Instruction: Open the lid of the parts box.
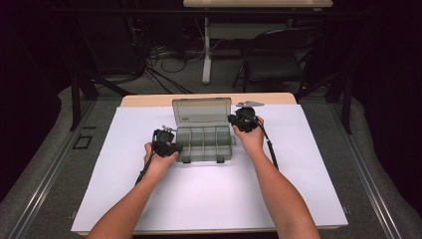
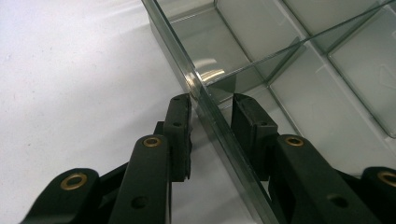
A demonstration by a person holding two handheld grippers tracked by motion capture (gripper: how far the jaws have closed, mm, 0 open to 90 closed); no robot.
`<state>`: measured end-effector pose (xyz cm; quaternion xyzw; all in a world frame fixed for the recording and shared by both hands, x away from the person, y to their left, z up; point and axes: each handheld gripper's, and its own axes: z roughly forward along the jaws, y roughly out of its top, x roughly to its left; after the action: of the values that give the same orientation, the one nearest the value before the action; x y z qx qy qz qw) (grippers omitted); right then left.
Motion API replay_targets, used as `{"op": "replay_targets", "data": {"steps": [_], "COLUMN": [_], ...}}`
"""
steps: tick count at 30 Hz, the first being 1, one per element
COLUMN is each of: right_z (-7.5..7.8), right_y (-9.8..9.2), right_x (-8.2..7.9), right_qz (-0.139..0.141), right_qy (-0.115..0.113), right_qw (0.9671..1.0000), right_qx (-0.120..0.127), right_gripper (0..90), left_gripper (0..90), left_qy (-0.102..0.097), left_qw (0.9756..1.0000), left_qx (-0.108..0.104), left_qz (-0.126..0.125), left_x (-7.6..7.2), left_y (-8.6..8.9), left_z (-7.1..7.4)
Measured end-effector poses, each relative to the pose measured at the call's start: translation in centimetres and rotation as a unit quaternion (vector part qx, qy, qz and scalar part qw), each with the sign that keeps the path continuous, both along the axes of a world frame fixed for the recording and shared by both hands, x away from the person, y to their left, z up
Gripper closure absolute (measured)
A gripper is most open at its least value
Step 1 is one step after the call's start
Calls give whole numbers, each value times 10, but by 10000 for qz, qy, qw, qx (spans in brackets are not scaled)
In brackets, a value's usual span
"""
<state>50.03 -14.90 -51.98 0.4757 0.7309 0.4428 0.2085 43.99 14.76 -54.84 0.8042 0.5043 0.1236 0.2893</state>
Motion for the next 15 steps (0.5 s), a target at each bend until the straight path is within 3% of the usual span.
{"op": "replay_targets", "data": {"steps": [9,15], "right_z": [0,-1], "right_y": [2,4], "right_x": [6,8], "right_qz": [-256,-371], "right_qy": [221,247], "right_qw": [9992,9987], "right_qx": [222,261], "right_gripper": [856,861], "left_gripper": [689,689], "left_qy": [-4,-9], "left_qw": [10000,10000], "left_qx": [4,13], "left_qz": [-7,-20], "left_x": [0,0], "left_y": [0,0], "left_z": [0,0]}}
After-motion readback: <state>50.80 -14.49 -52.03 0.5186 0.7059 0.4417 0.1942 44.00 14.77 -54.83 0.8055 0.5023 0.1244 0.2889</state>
